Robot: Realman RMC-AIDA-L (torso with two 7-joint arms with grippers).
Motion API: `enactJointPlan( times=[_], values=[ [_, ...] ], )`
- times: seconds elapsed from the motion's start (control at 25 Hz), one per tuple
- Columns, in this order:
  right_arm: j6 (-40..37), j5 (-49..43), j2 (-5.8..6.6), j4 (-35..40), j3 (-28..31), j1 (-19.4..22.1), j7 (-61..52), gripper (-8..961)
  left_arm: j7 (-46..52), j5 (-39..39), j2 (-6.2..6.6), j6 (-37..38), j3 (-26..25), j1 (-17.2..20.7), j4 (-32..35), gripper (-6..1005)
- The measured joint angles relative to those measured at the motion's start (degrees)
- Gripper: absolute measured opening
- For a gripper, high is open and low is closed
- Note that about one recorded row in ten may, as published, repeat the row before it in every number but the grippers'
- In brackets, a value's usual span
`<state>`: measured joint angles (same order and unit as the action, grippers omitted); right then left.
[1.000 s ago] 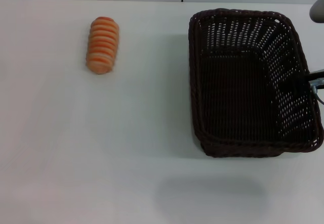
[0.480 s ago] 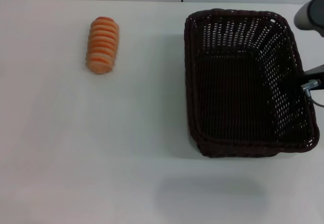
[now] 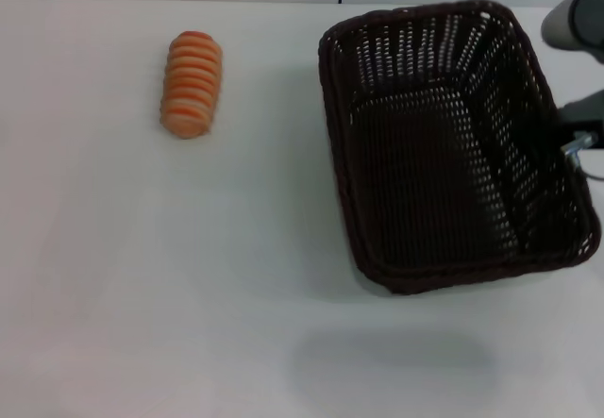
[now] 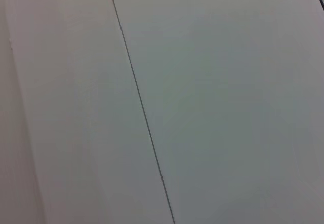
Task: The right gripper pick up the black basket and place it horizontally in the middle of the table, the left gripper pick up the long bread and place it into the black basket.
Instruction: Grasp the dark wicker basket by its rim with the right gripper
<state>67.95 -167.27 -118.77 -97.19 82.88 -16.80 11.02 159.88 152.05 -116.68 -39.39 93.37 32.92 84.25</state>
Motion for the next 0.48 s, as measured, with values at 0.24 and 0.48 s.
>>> enactJointPlan(
  times=[0.24, 0.48],
  values=[
    [-0.5, 0.0, 0.02, -1.7, 0.5, 0.1, 4.6, 281, 0.0, 0.5, -0.53, 0.0, -0.1, 1.7, 2.1, 810],
    [-5.0, 0.5, -0.17, -2.7, 0.3, 2.5, 18.2, 266, 0.0, 1.2, -0.95, -0.1, 0.3, 3.8, 4.3, 809]
  ],
)
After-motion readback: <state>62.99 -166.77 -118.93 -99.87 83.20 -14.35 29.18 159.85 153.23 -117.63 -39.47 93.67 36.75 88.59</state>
